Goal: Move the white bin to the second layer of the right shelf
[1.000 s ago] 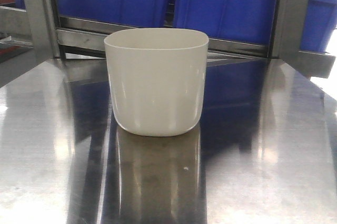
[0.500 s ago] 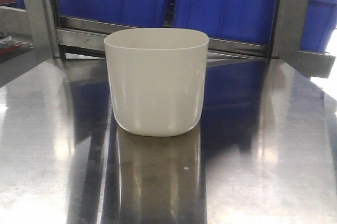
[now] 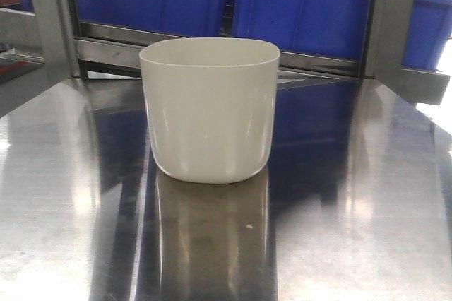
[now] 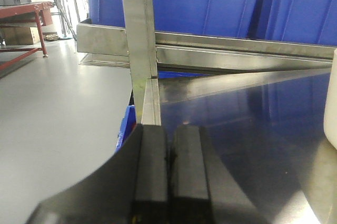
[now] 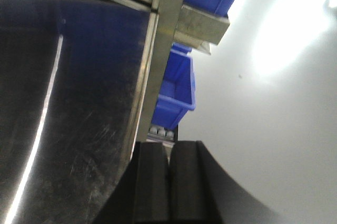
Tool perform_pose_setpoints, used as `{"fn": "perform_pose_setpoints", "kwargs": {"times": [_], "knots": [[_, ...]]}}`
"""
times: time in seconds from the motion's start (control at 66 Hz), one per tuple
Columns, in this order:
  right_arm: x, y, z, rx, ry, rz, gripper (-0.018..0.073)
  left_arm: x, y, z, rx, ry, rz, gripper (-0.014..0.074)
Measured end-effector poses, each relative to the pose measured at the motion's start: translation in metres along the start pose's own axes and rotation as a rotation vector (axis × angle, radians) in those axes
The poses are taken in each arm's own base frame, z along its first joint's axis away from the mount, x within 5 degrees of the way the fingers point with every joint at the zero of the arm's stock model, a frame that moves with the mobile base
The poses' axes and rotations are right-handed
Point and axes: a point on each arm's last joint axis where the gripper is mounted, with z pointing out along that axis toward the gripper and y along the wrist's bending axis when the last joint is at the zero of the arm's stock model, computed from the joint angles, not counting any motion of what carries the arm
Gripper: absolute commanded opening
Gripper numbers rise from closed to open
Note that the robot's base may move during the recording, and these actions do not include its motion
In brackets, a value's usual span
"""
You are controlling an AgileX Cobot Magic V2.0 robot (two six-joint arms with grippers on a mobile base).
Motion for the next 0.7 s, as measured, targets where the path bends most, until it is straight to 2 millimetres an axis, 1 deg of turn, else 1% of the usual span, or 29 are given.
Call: {"fn": "perform_pose_setpoints", "kwargs": {"times": [0.121,0.197,0.333,0.5,0.591,0.697], "knots": [[-0.010,0.001,0.013,-0.036,0.084,0.052,0.0057,0.000,0.000,0.000,0.000,0.000,0.000,0.0085],[-0.016,0.002,0.024,-0.060,0.166,0.081,0.0057,0.000,0.000,0.000,0.000,0.000,0.000,0.0085],[-0.034,0.000,0.039,-0.075,0.321,0.134,0.0057,0.000,0.000,0.000,0.000,0.000,0.000,0.0085],[-0.059,-0.001,0.054,-0.043,0.506,0.296,0.0057,0.000,0.000,0.000,0.000,0.000,0.000,0.0085],[-0.069,0.002,0.063,-0.002,0.601,0.374,0.0057,0.000,0.000,0.000,0.000,0.000,0.000,0.0085],[-0.081,0.009,0.072,0.035,0.697,0.404,0.0058,0.000,0.000,0.000,0.000,0.000,0.000,0.0085]]}}
